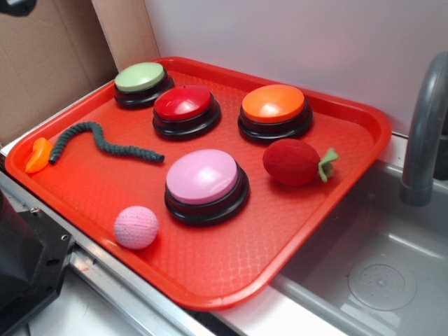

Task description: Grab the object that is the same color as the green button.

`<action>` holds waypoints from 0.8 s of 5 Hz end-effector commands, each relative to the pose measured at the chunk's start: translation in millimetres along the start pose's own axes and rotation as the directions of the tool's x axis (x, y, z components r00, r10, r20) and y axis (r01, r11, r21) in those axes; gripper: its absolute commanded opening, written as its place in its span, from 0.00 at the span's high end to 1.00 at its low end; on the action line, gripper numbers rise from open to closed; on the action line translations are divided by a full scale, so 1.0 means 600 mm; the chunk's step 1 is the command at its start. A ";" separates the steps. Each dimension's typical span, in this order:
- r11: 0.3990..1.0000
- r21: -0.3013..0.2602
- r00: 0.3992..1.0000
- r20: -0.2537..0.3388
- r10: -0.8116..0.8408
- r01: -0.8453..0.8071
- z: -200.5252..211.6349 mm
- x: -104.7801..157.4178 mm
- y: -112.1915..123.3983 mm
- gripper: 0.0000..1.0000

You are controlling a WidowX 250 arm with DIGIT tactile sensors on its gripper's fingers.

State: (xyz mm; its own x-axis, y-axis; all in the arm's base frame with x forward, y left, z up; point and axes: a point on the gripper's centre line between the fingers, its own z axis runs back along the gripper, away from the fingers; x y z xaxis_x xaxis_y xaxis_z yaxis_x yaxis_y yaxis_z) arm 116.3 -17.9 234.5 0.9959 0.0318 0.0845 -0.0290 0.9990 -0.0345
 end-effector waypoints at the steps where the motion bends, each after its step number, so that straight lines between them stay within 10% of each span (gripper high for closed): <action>1: 1.000 0.000 1.000 0.000 0.000 0.000 0.000 0.000 0.000 0.00; 4: 0.907 -0.084 0.910 -0.017 0.413 -0.413 -0.053 0.080 0.087 0.00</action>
State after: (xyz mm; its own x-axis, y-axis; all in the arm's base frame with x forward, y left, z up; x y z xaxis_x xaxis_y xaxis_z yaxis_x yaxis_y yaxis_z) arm 166.1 32.0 198.8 0.8969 0.4419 0.0174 -0.4349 0.8886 -0.1458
